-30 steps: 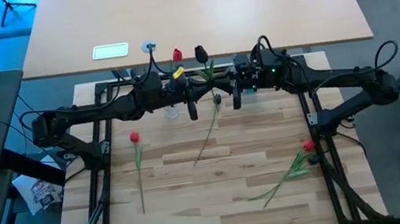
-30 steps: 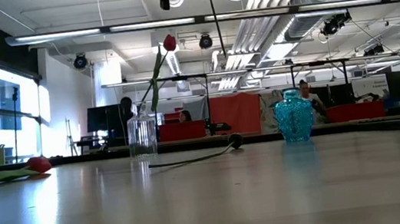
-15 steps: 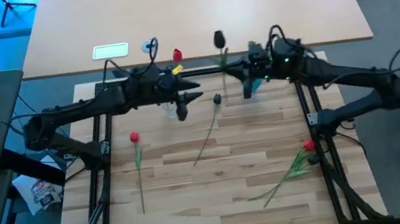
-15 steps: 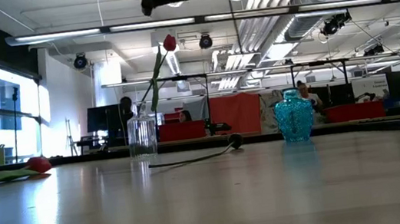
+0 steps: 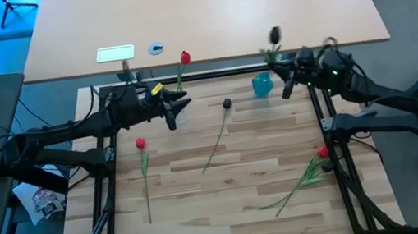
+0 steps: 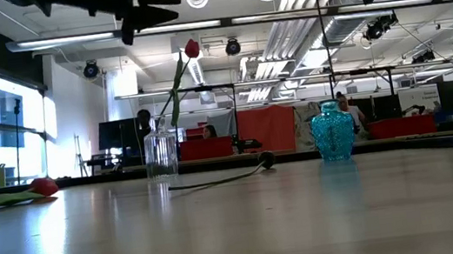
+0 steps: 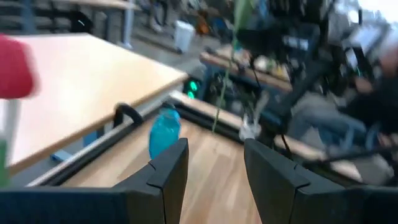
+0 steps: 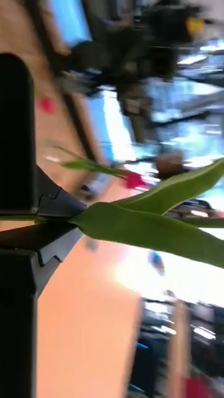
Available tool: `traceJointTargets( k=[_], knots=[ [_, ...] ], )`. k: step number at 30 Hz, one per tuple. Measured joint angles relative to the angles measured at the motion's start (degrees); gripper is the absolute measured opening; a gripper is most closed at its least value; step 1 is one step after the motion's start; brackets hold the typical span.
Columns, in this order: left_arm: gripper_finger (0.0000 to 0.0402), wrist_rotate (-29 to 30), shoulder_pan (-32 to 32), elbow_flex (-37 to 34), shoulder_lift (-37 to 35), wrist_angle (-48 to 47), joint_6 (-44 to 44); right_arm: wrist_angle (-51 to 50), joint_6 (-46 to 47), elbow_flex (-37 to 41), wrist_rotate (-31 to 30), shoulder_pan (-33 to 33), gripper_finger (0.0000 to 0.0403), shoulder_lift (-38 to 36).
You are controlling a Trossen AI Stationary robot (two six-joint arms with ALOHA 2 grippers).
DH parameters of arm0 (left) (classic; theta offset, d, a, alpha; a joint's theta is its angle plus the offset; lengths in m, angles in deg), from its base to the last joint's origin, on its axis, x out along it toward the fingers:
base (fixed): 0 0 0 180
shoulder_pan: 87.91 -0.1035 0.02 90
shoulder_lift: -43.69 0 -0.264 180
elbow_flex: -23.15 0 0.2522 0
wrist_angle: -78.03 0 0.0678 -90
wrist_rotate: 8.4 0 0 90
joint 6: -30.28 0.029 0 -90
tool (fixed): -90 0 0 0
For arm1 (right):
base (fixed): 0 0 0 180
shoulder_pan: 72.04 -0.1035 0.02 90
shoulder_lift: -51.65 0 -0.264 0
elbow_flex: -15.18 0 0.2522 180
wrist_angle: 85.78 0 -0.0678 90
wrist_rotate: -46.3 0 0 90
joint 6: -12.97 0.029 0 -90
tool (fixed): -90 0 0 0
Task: Sort flowers into vase by color
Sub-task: Put the left black flower into the blue vase
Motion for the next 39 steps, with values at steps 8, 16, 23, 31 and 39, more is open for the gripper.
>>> traceJointTargets(
  k=[8,16,23,31,39],
  knots=[
    [0.0145,3.9,0.0,-0.8,-0.8,3.4,-1.3,11.0,-6.2,4.9,-5.2,8.6,0.0,2.9],
    [0.0145,3.9,0.4,-0.8,-1.3,4.6,-3.5,17.5,-4.6,4.8,-0.3,13.4,0.0,9.0],
    [0.0145,3.9,0.7,-0.8,-2.8,4.3,-3.6,16.9,-4.4,4.8,0.7,13.8,0.0,11.0],
    [0.0145,3.8,0.8,-0.8,-7.6,3.3,-3.6,10.2,-3.0,4.8,0.7,13.8,0.0019,10.9],
    [0.0145,3.9,0.9,-0.8,-13.3,0.7,-2.0,-0.9,6.8,4.8,0.6,13.8,0.0142,10.9]
  ],
)
